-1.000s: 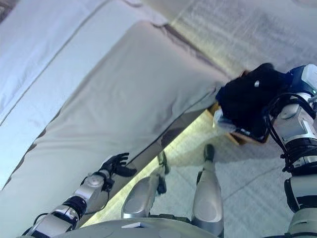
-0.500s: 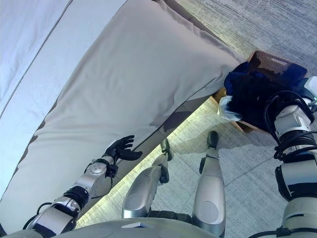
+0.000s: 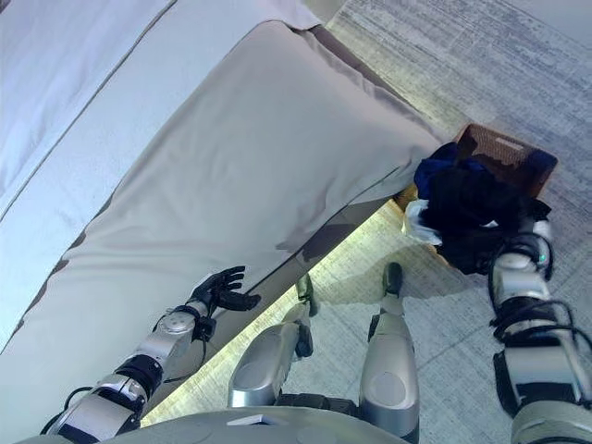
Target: Pick up the clothes from the bed and place them into the basket
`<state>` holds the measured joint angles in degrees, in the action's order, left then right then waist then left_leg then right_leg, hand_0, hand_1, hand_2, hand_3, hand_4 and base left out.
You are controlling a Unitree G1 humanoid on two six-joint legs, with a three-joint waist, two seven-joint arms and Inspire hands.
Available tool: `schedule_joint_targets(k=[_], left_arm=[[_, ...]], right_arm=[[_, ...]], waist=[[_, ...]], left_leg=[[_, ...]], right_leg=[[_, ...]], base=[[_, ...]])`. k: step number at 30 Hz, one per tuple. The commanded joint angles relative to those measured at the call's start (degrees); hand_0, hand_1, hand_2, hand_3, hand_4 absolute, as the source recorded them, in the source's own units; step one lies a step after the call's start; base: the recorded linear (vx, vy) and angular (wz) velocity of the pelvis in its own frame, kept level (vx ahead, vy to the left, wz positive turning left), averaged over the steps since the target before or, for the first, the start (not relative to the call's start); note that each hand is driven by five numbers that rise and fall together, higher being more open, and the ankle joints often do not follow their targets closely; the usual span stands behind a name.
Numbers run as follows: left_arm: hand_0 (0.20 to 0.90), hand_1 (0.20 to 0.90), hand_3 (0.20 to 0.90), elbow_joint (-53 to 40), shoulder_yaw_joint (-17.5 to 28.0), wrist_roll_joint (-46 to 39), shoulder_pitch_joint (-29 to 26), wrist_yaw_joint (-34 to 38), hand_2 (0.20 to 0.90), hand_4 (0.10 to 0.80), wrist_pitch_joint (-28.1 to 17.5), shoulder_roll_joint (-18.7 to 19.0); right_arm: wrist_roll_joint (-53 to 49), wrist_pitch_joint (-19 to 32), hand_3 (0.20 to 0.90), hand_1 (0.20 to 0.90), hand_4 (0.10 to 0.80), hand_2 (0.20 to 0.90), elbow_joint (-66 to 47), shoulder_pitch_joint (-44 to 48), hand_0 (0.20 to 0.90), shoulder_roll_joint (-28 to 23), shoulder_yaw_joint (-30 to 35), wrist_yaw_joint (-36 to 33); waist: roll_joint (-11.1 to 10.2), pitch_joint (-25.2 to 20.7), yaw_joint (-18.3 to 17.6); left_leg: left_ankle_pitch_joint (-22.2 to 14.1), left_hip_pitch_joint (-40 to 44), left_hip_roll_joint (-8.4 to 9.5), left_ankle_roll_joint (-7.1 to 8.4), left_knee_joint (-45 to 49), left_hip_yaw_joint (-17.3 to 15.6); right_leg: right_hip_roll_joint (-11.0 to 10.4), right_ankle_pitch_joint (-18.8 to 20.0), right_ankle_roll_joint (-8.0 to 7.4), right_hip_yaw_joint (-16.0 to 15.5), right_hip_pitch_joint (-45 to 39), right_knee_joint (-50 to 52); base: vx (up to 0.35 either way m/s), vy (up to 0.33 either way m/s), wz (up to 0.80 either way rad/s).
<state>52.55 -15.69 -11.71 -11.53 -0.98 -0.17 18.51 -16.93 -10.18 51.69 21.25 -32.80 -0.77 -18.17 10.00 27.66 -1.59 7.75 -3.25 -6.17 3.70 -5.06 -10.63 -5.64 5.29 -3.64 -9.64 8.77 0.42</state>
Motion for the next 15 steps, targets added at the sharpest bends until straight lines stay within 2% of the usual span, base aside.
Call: schedule_joint_targets(k=[1, 4, 8, 11, 15], left_arm=[[0.900, 0.900, 0.900, 6.43, 1.03, 3.85, 5.37, -0.38, 0.900, 0.800, -1.12, 2.58], [0.900, 0.900, 0.900, 9.49, 1.77, 5.99, 7.00, -2.74, 0.900, 0.800, -1.58, 1.49], [0.900, 0.900, 0.900, 11.74, 2.47, 6.84, 8.06, -6.59, 0.900, 0.800, -1.66, 0.52], [0.900, 0.900, 0.900, 13.53, 2.92, 7.14, 8.58, -9.78, 0.900, 0.800, -1.94, -0.31], [0.900, 0.900, 0.900, 15.91, 3.16, 8.88, 8.73, -9.96, 0.900, 0.800, -0.50, -1.20]], right_arm=[[1.73, 4.30, 0.900, 0.900, 0.800, 0.900, 3.96, -7.94, 0.900, 2.94, -0.95, 2.27], [4.07, 6.20, 0.900, 0.900, 0.800, 0.900, 11.10, -12.61, 0.900, 7.88, -2.40, 5.05], [4.04, 7.01, 0.900, 0.900, 0.800, 0.900, 15.41, -15.40, 0.900, 12.09, -3.49, 8.64], [4.62, 9.28, 0.900, 0.900, 0.800, 0.900, 16.52, -16.54, 0.900, 14.76, -4.53, 13.46], [8.50, 11.12, 0.900, 0.900, 0.800, 0.900, 17.94, -18.12, 0.900, 16.55, -5.66, 17.18]], waist=[[-8.14, -11.12, -0.27], [-9.39, -15.09, 0.00], [-9.76, -18.43, 0.27], [-9.79, -19.87, 0.15], [-9.71, -21.01, -0.47]], left_leg=[[-5.32, 0.30, 1.89, 0.05, 0.92, 0.30], [-6.58, 3.66, 2.09, -0.51, 0.53, -0.45], [-7.78, 6.31, 2.48, -1.08, 0.06, -1.12], [-8.86, 8.06, 2.97, -1.65, 0.06, -1.34], [-9.74, 9.42, 3.27, -2.13, 0.06, -1.76]], right_leg=[[-0.02, -4.74, -0.20, -2.16, -3.49, 0.75], [0.06, -3.86, -0.92, -2.18, -7.26, -1.80], [-0.08, -3.34, -1.44, -2.41, -9.70, -3.35], [-0.16, -3.61, -1.65, -2.19, -11.30, -3.51], [-0.14, -4.16, -1.75, -1.81, -12.61, -3.46]], base=[[0.216, 0.148, -0.03], [0.208, 0.129, 0.01], [0.147, 0.122, -0.05], [0.077, 0.140, -0.06], [0.026, 0.103, -0.11]])
